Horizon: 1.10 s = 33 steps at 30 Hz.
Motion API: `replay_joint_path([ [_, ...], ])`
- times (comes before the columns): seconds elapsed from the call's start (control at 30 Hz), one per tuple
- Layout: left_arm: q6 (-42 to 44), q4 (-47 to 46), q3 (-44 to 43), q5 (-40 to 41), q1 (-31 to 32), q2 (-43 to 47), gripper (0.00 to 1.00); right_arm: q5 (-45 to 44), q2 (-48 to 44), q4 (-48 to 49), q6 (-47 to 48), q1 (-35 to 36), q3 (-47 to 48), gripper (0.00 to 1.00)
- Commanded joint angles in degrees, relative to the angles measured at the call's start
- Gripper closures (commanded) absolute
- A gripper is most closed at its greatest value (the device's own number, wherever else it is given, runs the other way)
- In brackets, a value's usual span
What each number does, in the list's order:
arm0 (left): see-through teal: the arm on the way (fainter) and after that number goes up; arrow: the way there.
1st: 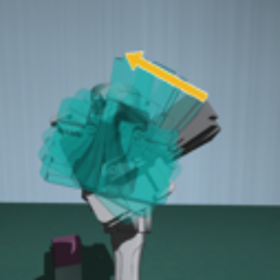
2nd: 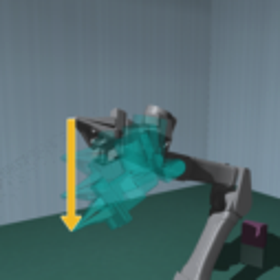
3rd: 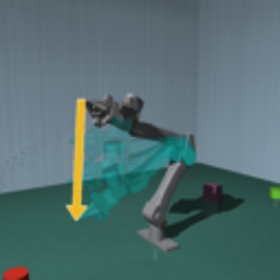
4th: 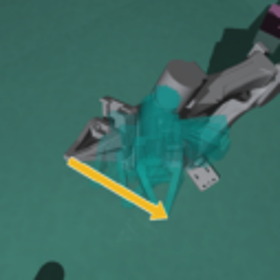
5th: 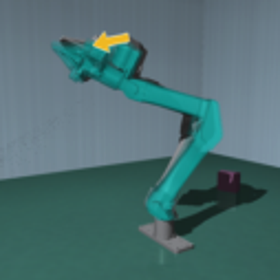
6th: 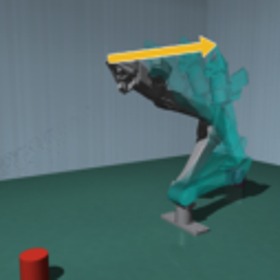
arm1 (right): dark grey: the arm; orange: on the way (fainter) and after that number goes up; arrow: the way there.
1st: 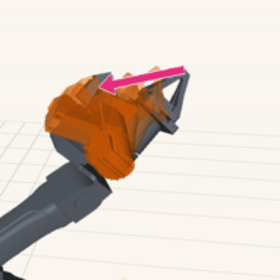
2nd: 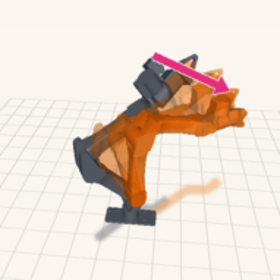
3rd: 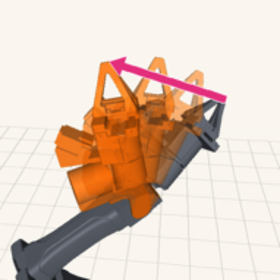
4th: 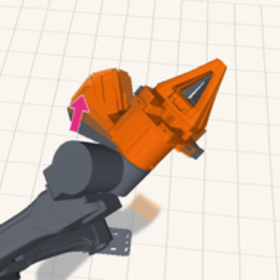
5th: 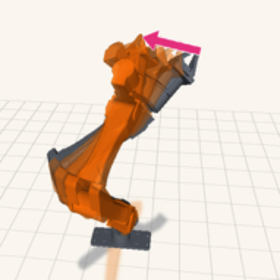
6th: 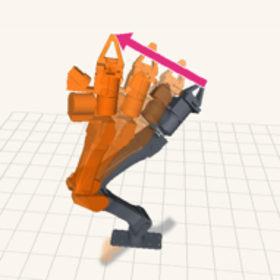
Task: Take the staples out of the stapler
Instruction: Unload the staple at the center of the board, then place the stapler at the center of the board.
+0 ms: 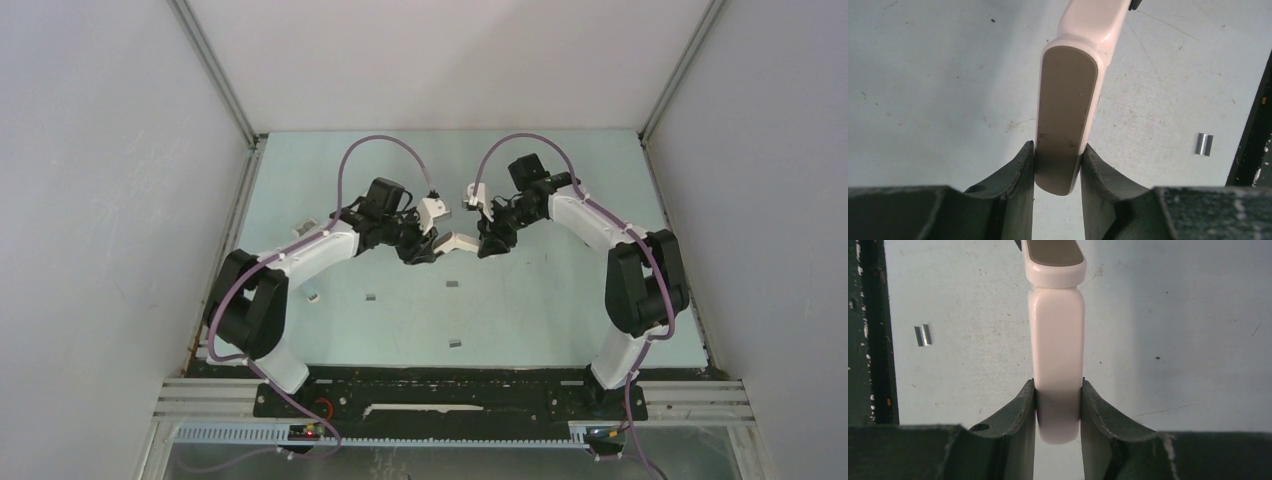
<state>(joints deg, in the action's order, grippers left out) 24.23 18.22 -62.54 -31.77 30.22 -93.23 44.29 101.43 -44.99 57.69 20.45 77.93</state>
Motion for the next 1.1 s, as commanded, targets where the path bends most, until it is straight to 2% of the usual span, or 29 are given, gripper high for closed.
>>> replay_joint_path([
  [0.0,-5.7,4.5,-2.2,0.9,-2.0,1.3,1.00,0.2,-0.8,-0.4,-3.1,-2.6,-0.3,1.00],
  [0.07,-9.3,1.0,-1.8,-2.1,-2.0,1.6,0.96,5.6,-1.1,-1.7,-4.3,-2.3,-0.3,1.00],
  [0.23,-20.4,-11.4,1.5,-5.3,0.3,4.5,0.52,16.0,-2.2,-2.5,-7.9,-0.7,-0.5,1.00],
  [0.43,-28.2,-21.7,7.0,-3.9,1.2,10.5,0.20,21.7,-3.6,-3.8,-8.0,-0.7,-0.5,1.00],
  [0.6,-31.2,-27.5,13.1,3.4,0.2,19.2,0.15,21.9,-4.9,-5.5,-7.0,-2.1,-1.3,1.00],
  [0.8,-33.8,-33.9,21.9,15.3,-5.0,30.6,0.11,20.8,-7.1,-9.7,-2.9,-5.2,-2.0,1.00],
  [0.9,-35.4,-34.7,24.5,19.5,-7.7,34.6,0.10,18.6,-8.3,-11.6,-1.9,-6.8,-2.2,1.00],
  [1.07,-37.8,-33.3,27.3,26.6,-10.1,39.2,0.02,13.0,-10.4,-13.2,-1.8,-11.2,-3.7,1.00],
])
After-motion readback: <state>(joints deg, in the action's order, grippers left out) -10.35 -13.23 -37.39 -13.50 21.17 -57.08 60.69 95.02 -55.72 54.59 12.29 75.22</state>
